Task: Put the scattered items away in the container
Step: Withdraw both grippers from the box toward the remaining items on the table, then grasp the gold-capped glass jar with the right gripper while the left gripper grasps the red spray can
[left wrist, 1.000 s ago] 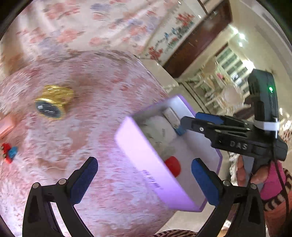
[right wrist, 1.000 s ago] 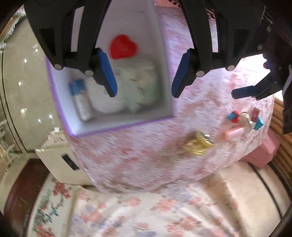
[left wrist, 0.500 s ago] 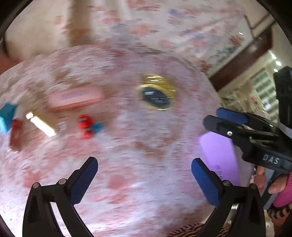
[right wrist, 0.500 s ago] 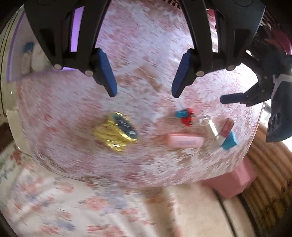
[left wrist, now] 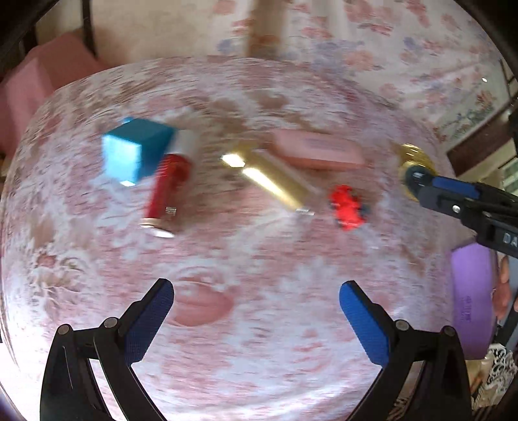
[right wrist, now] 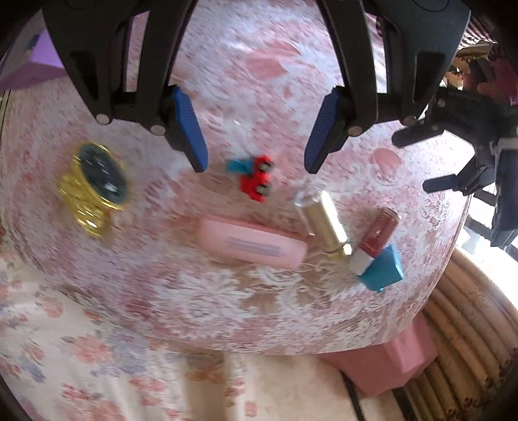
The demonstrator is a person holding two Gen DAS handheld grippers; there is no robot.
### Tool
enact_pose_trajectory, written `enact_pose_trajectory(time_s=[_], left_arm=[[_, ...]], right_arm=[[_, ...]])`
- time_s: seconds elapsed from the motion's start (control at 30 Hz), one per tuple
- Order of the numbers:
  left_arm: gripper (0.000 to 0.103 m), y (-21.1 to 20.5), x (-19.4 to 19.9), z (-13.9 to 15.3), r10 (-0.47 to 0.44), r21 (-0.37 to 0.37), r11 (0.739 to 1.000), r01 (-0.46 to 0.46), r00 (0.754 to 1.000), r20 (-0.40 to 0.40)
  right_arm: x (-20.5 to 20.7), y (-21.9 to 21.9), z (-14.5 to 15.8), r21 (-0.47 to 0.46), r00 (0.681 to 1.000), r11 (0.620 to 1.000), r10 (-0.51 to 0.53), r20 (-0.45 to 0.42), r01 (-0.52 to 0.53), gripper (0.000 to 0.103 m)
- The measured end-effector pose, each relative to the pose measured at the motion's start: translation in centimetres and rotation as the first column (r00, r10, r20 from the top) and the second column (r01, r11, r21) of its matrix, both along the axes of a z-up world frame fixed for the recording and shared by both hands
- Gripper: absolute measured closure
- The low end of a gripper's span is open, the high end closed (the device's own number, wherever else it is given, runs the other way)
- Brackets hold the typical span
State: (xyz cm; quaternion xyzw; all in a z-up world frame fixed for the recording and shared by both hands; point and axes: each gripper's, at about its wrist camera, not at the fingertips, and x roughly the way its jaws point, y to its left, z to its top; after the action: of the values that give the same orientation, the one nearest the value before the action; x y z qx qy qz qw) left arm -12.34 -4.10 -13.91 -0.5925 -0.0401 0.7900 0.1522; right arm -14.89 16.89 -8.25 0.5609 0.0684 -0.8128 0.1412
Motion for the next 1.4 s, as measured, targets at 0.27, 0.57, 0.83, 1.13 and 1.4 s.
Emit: enact_pose_trajectory(time_s=[0.27,0.57,0.83,1.13,1.4], left_arm=[[0.0,-3.5,-4.0,-1.9,-0.008,0.017,1.0,0.008,1.0,0.001],[0.0,-2.6,-8.0,-3.5,-0.103,0.049,0.994,0.102,0.995,0.018],[0.0,-1.6,-9.8,-5.4,-0.133,0.034,0.991,0.131,0.99,0.041],[0.002,-1.5,-11.4,-6.6,-0.112,-0.027,0.993,0.114,0.993,0.04],[0.002,-1.1,-12.0,-6.7,-0.093,-0.089,0.992,0.094,0.996,0.017]], right_arm=[[-2.2,-5.2,-2.7,-0.011,0.991,0.992,0.129,0.041,-0.129,0.048],[-5.4,-8.4,-6.3,-0.015,0.962,0.97,0.244,0.125,-0.244,0.048],[-6.7,-9.4,-8.2,-0.01,0.954,0.966,0.257,0.158,-0.258,0.049],[-7.4,-9.8,-9.7,-0.025,0.95,0.966,0.258,0.174,-0.257,0.051],[-7.4,-11.3,-10.5,-0.003,0.945,0.962,0.27,0.183,-0.274,0.051]])
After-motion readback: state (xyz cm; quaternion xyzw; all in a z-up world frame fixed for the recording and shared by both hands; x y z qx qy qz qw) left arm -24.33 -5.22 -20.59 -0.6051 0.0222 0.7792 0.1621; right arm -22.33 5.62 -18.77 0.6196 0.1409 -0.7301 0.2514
